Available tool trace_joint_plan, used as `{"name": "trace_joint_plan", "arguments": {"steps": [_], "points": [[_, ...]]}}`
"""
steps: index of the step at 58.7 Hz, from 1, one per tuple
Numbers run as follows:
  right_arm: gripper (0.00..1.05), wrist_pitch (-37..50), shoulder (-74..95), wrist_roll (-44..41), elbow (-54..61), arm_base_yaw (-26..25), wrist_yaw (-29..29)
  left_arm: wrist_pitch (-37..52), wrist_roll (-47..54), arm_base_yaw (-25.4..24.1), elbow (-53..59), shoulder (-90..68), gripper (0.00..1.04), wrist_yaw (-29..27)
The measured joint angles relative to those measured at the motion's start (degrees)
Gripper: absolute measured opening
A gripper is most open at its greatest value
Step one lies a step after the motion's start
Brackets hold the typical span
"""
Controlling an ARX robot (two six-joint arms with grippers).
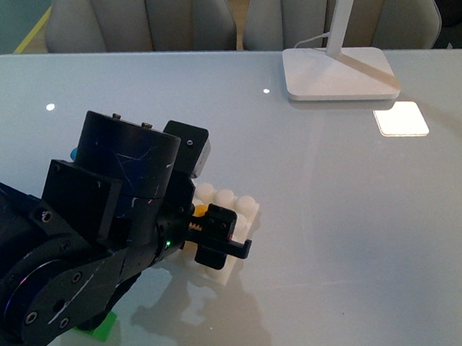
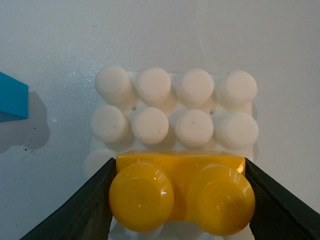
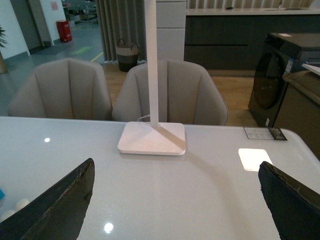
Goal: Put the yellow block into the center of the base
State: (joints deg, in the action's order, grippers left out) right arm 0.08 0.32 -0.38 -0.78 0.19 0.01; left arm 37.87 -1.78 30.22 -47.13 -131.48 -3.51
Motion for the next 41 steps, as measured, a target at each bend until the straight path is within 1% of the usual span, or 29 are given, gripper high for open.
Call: {"name": "trace_joint_plan", "arguments": {"steps": [41], "points": [[0.96, 0.0, 0.0, 0.0, 0.0, 0.0, 0.0, 0.5, 1.8, 0.6, -0.5, -1.8, 0.63, -0.8]]}}
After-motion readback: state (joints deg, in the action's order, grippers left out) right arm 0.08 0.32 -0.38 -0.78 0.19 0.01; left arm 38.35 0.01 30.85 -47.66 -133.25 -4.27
